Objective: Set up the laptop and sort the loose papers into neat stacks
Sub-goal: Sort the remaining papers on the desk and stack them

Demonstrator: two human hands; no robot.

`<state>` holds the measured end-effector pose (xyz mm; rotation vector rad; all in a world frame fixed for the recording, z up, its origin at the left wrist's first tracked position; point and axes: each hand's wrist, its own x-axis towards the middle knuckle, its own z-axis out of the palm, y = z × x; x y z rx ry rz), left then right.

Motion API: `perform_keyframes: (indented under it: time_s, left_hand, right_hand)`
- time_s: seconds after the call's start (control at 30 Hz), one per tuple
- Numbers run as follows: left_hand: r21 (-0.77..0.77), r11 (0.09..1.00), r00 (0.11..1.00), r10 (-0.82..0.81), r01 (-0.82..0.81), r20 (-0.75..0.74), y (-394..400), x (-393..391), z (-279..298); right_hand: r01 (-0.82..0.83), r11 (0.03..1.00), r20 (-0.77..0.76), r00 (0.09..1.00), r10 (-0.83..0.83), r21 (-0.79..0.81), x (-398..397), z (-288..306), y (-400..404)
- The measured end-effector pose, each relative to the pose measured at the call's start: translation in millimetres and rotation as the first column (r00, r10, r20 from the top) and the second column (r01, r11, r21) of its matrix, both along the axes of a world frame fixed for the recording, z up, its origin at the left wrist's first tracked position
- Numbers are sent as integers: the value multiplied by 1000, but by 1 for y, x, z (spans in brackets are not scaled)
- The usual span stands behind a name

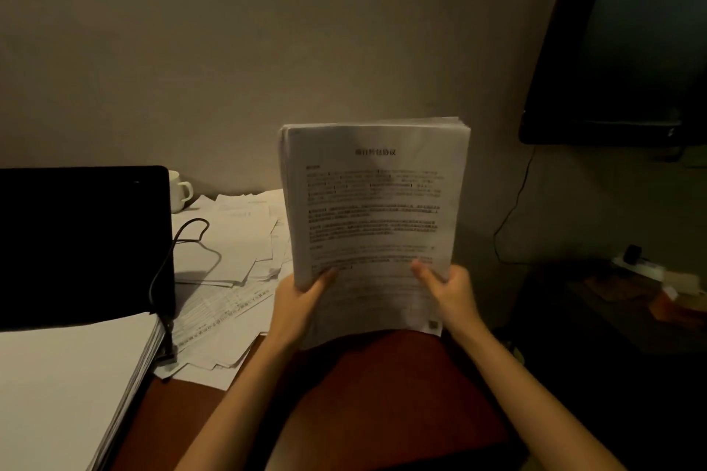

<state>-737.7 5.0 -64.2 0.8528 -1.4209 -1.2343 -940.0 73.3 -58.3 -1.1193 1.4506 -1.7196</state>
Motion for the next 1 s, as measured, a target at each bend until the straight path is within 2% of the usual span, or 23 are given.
perform_keyframes:
  time_s: [0.07, 0.13, 0.3, 0.37, 0.47, 0.6, 0.73, 0.87, 1.0]
  left_hand:
    - [51, 998, 1000, 29, -29, 11, 2, -1, -13]
    - [39, 997, 998, 63, -64, 21, 2, -1, -12]
    - [11, 990, 989, 139, -139, -47, 11, 2, -7]
    - [-12, 981, 978, 194, -196, -80, 15, 11, -3]
    - [-50, 956, 948, 278, -289, -157, 24, 29, 4]
    - [-84, 906, 895, 388, -414, -219, 40, 61, 14]
    - [65, 827, 768, 545, -559, -336, 61, 95, 13]
    - [182, 735, 644, 666, -653, -377, 80, 130, 15]
    - [147, 571, 506, 799, -808, -325, 94, 177, 10]
  right_hand:
    - [-20, 999, -13, 1000, 21, 45, 3, -21, 7]
    - [-13, 998, -45, 999, 15, 60, 4, -28, 11]
    - [-61, 997, -93, 993, 66, 57, 8, -13, 12]
    - [-81, 995, -21, 996, 83, 53, 15, -8, 12]
    - [-144, 990, 167, 976, 141, 5, 30, -6, 9]
    - [-221, 971, 266, 934, 237, -88, 62, -4, 0]
    - [-382, 912, 399, 820, 410, -152, 106, -2, -9]
    - [-533, 846, 207, 826, 525, -19, 175, 5, -18]
    - [-566, 822, 211, 813, 543, 68, 242, 5, -34]
